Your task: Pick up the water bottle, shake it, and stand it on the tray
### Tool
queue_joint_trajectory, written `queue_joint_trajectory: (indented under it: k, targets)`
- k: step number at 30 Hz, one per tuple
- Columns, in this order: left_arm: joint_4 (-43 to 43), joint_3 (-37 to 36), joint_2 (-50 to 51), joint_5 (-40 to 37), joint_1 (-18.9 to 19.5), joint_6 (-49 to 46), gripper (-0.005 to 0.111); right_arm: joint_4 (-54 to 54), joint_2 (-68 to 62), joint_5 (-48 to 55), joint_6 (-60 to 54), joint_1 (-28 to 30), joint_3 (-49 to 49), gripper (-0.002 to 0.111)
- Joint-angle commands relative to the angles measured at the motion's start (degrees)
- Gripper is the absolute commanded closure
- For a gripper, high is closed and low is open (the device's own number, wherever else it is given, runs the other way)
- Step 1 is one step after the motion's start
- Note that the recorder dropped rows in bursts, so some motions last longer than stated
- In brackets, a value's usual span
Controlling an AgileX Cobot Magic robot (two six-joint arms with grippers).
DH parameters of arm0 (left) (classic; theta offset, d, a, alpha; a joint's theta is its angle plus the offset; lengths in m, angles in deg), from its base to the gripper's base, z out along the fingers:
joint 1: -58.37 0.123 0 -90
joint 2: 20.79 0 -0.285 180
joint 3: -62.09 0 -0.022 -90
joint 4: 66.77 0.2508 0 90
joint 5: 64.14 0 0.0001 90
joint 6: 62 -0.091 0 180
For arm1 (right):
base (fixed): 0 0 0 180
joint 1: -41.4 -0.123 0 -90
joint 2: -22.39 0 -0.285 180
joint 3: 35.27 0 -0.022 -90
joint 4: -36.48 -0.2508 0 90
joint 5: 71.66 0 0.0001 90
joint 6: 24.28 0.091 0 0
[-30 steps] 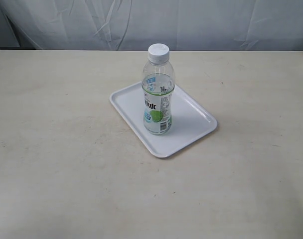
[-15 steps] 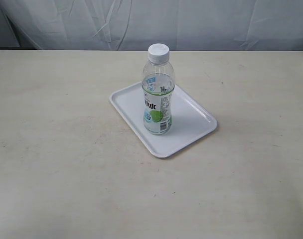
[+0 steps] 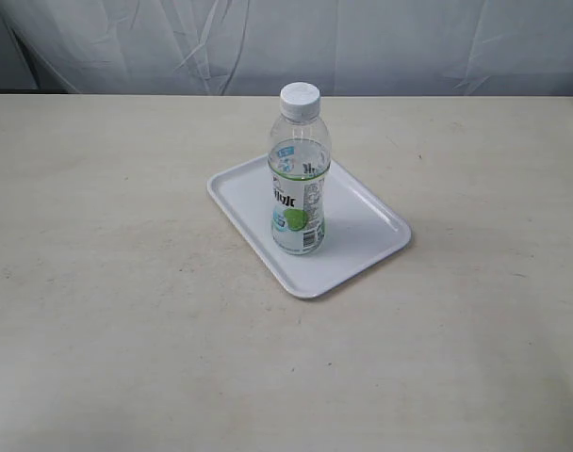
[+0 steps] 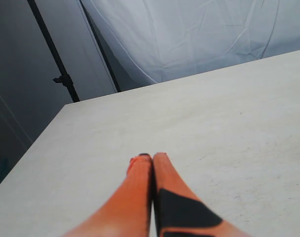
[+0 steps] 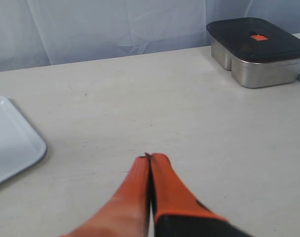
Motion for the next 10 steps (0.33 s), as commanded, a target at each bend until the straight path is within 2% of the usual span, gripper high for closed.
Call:
queue_joint_trajectory:
  k: [1, 10]
  targets:
    - [0.1, -0.1, -0.3, -0.1, 0.0, 0.3, 0.107, -0.1, 0.4, -1.0, 0.0, 0.3, 0.2, 0.107]
    - [0.1, -0.1, -0.3, -0.1, 0.0, 0.3, 0.107, -0.1, 0.4, -1.0, 0.0, 0.3, 0.2, 0.107]
